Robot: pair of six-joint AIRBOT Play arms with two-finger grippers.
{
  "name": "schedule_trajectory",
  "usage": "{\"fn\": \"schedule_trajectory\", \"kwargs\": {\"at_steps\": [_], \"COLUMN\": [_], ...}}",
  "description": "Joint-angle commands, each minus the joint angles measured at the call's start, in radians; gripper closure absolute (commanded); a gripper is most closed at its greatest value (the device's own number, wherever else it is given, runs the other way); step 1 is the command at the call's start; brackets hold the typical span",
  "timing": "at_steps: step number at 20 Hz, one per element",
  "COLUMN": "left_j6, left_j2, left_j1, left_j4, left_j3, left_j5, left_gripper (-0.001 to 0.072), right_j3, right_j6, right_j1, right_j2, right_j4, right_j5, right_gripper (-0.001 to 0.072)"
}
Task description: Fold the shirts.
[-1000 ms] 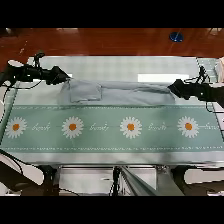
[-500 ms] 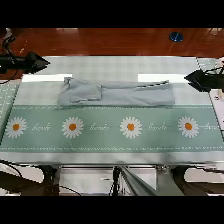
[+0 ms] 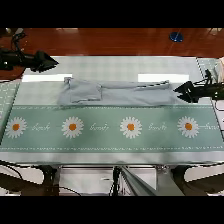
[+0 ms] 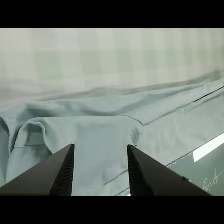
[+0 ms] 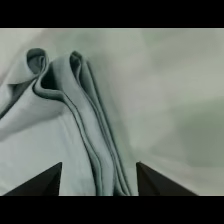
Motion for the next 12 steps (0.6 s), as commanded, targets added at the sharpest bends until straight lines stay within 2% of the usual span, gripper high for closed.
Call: {"fn": "schedule_trajectory", "kwargs": {"at_steps": [1,3,4,5,6,7,9,10,12], "left_j6": [0.0,0.0,0.0,0.0,-0.001,-0.001,-0.007,-0.019,-0.049], "left_j2": [0.001,0.001,0.002,0.002,0.002,0.002,0.002,0.002,0.002], "left_j1": [-0.027,-0.033,-0.035,-0.039,-0.042,-0.045,-0.055,-0.064,-0.097], "left_j4": [0.0,0.0,0.0,0.0,-0.001,-0.004,-0.023,-0.034,-0.053], "left_j3": [0.001,0.001,0.001,0.001,0.001,0.001,0.001,0.001,0.001], "left_j5": [-0.002,-0.002,-0.002,-0.002,-0.002,-0.009,-0.038,-0.055,-0.088], "left_gripper": [0.0311,0.0311,0.0311,0.0311,0.0311,0.0312,0.0365,0.0434,0.0657], "right_j3": [0.001,0.001,0.001,0.003,0.008,0.016,0.033,0.04,0.048], "right_j6": [0.007,0.01,0.006,0.002,-0.006,-0.029,-0.045,-0.043,-0.029], "right_j1": [0.07,0.114,0.13,0.137,0.137,0.133,0.12,0.112,0.103], "right_j2": [-0.057,-0.065,-0.065,-0.065,-0.063,-0.055,-0.005,0.036,0.125], "right_j4": [0.008,0.032,0.051,0.083,0.121,0.159,0.175,0.172,0.154], "right_j5": [-0.011,-0.036,-0.047,-0.049,-0.035,-0.002,0.055,0.075,0.102], "right_gripper": [0.0189,0.0215,0.0337,0.0513,0.0646,0.0689,0.0692,0.0692,0.0692]}}
